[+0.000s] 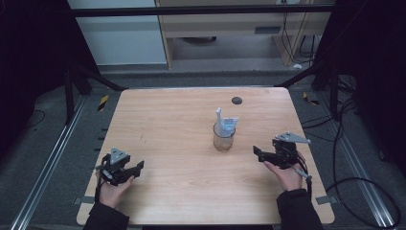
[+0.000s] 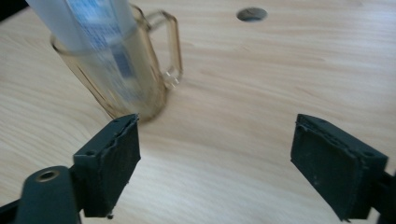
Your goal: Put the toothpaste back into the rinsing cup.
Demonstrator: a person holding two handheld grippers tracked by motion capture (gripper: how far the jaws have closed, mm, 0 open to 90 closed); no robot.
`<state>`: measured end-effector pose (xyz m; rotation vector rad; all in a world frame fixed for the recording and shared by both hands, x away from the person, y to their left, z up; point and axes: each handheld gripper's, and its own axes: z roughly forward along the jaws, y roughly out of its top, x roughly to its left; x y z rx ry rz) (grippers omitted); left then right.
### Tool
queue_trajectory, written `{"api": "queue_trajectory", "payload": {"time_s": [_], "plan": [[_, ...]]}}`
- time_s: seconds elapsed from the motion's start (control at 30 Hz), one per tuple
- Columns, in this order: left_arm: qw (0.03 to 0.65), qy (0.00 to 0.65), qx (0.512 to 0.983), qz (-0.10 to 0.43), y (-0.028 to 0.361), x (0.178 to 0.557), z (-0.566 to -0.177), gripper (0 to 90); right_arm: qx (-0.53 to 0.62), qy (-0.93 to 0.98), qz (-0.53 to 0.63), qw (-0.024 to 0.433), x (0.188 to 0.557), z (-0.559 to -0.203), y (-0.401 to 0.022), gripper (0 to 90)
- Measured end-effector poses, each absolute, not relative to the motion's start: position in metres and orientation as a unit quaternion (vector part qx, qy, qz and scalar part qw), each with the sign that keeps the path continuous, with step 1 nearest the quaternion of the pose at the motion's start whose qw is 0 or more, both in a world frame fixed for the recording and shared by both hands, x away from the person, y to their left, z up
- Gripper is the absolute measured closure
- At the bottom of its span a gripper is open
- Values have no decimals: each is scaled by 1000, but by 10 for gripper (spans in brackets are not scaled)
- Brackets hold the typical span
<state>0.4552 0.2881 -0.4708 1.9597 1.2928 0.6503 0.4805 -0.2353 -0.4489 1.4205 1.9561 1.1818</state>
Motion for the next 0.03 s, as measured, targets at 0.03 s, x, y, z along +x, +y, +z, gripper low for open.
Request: {"api": "queue_trajectory", "payload": {"time_s": [0.03], "plan": [[343, 497, 757, 250, 288, 455, -471, 378, 516, 711, 421, 226, 477, -451, -239, 137]]}}
